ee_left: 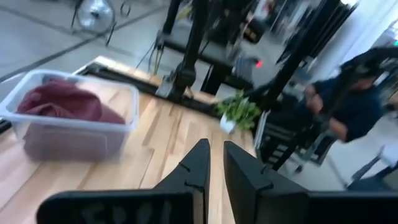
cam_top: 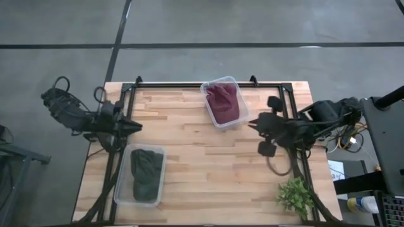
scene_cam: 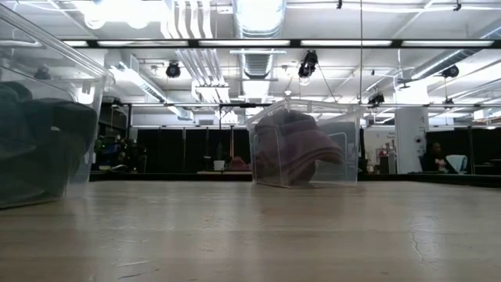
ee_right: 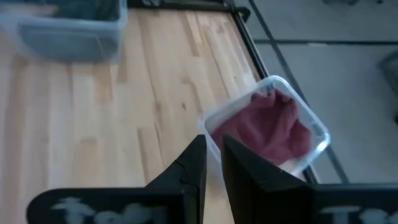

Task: Pick & Place hat
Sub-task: Return to Home Position

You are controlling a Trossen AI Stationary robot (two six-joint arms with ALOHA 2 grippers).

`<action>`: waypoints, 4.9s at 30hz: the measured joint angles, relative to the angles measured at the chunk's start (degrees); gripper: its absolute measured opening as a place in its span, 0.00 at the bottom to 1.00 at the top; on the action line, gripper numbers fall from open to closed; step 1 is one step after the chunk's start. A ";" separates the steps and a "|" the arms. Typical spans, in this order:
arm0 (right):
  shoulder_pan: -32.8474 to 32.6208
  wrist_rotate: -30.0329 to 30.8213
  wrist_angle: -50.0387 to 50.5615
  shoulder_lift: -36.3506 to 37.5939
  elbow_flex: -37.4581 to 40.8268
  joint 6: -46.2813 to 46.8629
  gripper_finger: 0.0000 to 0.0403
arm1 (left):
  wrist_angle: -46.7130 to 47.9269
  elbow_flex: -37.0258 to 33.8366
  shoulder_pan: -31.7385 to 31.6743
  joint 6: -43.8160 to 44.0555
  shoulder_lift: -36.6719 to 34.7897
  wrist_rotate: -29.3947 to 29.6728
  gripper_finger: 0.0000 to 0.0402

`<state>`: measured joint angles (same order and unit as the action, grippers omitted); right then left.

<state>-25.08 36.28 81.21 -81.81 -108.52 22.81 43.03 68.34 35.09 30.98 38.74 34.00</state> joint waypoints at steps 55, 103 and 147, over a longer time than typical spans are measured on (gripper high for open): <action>-0.41 -21.64 -43.05 81.76 73.32 -7.47 0.11 | -52.13 -59.61 -1.60 -20.30 -34.19 -12.26 0.10; -0.41 -28.86 -84.34 81.23 108.03 -12.78 0.11 | -47.08 -67.84 -2.78 -23.38 -38.75 -20.03 0.10; -0.41 -28.79 -84.21 80.55 108.01 -13.84 0.11 | -46.31 -67.93 -2.78 -21.55 -38.57 -19.58 0.10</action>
<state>-25.50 7.49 -3.01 -1.26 -0.51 8.97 -3.28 0.40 32.32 9.43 0.16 14.41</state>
